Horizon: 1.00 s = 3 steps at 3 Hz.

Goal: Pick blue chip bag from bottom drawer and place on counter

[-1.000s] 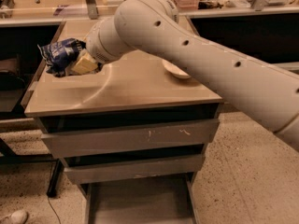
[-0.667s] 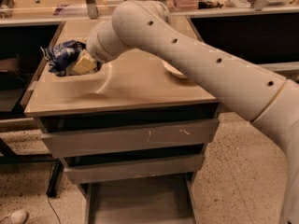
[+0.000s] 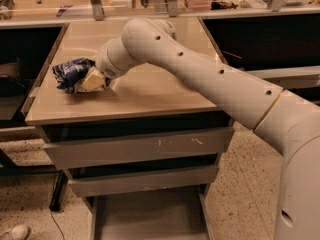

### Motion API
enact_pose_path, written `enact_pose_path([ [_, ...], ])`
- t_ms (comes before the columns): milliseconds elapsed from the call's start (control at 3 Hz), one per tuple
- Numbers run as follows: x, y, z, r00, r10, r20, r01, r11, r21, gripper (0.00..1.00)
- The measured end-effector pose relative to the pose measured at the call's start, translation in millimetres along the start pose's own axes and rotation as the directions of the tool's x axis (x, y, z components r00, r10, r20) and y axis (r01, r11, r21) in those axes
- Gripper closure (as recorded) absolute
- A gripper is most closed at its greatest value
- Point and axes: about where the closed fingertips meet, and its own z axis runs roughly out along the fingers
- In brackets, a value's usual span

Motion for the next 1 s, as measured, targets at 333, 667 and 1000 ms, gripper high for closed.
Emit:
enact_pose_path([
  [333, 0.4, 0.2, 0.5, 1.000, 0.001, 0.000, -0.001, 1.0000, -0.001, 0.82],
  [667, 0.4, 0.3, 0.5, 1.000, 0.000, 0.000, 0.000, 1.0000, -0.001, 0.58],
  [1000, 0.4, 0.3, 0.5, 1.000, 0.000, 0.000, 0.000, 1.0000, -0.001, 0.36],
])
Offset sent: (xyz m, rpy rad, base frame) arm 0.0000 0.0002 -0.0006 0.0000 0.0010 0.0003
